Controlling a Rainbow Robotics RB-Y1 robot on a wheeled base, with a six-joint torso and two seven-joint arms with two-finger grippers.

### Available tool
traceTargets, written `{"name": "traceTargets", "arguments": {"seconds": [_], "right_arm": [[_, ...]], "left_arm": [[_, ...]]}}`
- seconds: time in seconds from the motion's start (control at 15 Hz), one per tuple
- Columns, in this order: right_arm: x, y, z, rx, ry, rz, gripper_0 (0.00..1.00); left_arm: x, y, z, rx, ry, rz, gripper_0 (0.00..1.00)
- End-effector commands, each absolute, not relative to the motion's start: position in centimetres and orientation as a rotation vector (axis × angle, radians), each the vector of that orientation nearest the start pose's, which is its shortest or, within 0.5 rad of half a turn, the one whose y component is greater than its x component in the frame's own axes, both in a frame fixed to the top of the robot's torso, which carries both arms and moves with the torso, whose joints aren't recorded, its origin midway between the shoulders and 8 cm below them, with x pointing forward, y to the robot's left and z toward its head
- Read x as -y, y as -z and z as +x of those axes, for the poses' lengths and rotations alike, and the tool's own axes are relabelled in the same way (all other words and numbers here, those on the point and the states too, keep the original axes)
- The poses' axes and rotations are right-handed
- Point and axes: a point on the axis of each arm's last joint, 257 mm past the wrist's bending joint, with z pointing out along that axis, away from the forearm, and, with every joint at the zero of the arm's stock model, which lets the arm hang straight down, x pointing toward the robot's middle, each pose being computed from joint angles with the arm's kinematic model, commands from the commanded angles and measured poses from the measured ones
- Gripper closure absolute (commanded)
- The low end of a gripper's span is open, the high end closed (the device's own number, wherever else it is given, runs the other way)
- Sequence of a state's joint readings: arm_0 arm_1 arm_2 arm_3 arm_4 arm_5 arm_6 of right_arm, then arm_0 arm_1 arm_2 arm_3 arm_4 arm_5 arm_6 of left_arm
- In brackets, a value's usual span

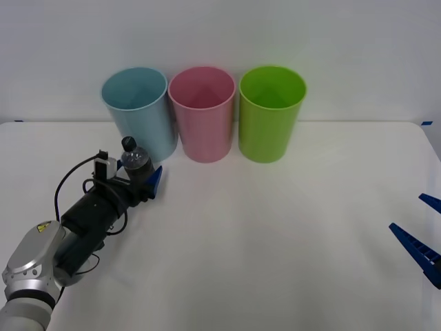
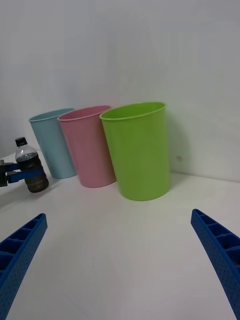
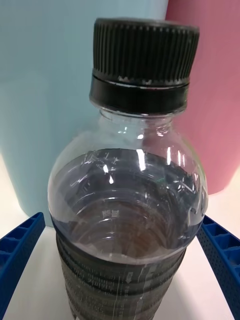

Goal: Grasp the object on the table and drop it into the matching bin: aluminum can to the light blue bin, PET bottle to the pink bin.

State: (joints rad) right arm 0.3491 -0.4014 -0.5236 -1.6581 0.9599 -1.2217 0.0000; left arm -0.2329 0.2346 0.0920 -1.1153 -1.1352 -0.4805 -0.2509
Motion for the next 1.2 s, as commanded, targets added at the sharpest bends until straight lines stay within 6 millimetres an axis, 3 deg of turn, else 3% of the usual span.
{"name": "traceTargets", "arguments": {"seconds": [0.07,0.13,0.2,0.27,0.87,1.2], "right_arm": [[33.0,16.9,34.2,-1.441,-0.567,-0.465,0.0],[33.0,16.9,34.2,-1.441,-0.567,-0.465,0.0],[33.0,16.9,34.2,-1.441,-0.567,-0.465,0.0],[33.0,16.9,34.2,-1.441,-0.567,-0.465,0.0],[33.0,16.9,34.2,-1.441,-0.567,-0.465,0.0],[33.0,16.9,34.2,-1.441,-0.567,-0.465,0.0]], "left_arm": [[-22.5,27.7,57.6,-1.642,0.3,0.269,0.0],[-22.5,27.7,57.6,-1.642,0.3,0.269,0.55],[-22.5,27.7,57.6,-1.641,0.301,0.267,0.86],[-22.5,27.6,57.6,-1.639,0.299,0.273,1.0],[-23.3,27.6,57.6,-1.64,0.296,0.261,1.0],[-24.9,26.6,55.8,-1.609,0.354,0.276,1.0]]}}
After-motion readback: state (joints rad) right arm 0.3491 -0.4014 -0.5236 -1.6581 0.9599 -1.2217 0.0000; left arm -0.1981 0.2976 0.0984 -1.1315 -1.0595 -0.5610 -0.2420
